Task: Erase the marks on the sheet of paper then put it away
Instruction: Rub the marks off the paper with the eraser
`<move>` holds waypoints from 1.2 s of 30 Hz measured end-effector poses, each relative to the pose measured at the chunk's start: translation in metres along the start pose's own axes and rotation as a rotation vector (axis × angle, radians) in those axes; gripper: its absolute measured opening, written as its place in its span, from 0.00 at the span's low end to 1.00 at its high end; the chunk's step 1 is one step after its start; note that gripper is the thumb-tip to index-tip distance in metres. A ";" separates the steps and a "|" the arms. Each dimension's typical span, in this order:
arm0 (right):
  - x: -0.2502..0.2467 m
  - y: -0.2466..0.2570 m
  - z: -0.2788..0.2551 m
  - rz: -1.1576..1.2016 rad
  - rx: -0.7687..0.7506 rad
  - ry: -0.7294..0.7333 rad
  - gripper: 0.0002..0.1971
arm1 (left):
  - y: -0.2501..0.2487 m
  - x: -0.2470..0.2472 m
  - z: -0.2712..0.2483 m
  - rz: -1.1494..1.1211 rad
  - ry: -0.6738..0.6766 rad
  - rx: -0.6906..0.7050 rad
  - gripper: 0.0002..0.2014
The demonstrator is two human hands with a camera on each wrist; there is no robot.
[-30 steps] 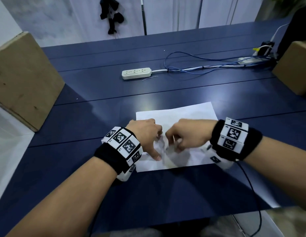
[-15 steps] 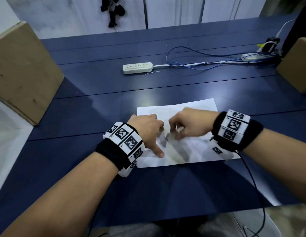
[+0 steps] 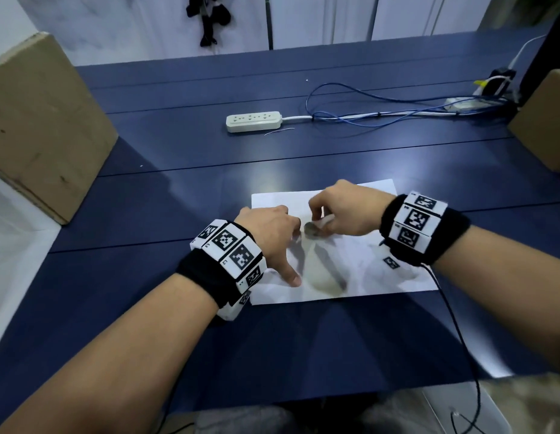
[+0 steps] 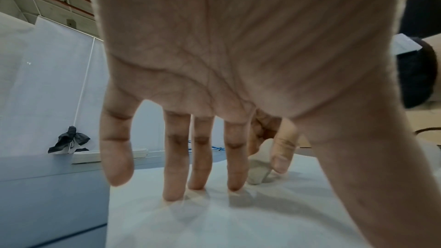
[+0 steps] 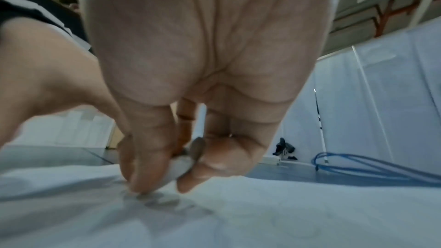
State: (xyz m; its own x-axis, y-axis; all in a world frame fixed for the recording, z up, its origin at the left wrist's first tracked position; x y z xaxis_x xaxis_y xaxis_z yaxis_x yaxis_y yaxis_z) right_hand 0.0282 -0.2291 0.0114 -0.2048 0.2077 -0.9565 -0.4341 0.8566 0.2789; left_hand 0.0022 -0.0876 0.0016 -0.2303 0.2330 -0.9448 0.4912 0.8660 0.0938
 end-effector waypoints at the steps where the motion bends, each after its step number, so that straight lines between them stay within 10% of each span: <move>1: 0.001 -0.001 -0.003 0.005 -0.021 0.006 0.07 | 0.000 0.000 0.000 -0.003 -0.001 -0.001 0.43; 6: 0.021 0.024 -0.044 0.101 -0.142 0.381 0.09 | 0.001 0.001 0.001 -0.007 -0.004 0.000 0.45; 13: 0.000 -0.005 -0.004 -0.042 -0.012 -0.034 0.07 | -0.001 -0.001 0.001 -0.007 0.001 -0.007 0.43; 19: 0.020 0.018 -0.044 0.089 -0.156 0.394 0.10 | 0.000 -0.001 0.002 -0.007 -0.003 -0.007 0.45; 26: -0.001 -0.004 -0.007 -0.026 -0.029 0.001 0.09 | -0.002 -0.002 0.001 -0.013 0.005 -0.013 0.41; 32: 0.018 0.019 -0.047 0.081 -0.148 0.394 0.09 | -0.002 -0.002 0.002 -0.010 0.016 -0.013 0.45; 36: 0.003 0.007 -0.019 -0.045 -0.074 0.141 0.06 | -0.003 -0.004 0.002 -0.012 0.019 -0.008 0.43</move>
State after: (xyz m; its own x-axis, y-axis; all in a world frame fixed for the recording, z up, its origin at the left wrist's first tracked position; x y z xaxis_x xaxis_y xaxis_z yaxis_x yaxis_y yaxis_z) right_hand 0.0082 -0.2318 0.0123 -0.3024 0.0968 -0.9483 -0.5082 0.8253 0.2463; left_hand 0.0035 -0.0923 0.0043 -0.2527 0.2307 -0.9397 0.4815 0.8723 0.0847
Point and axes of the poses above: each hand's wrist, its own z-axis towards the middle knuckle, its own x-axis out of the palm, y = z × x, the point moved 4 cm from there along z, towards the middle knuckle, and after that the axes turned 7 degrees about -y, right-handed, at the moved point
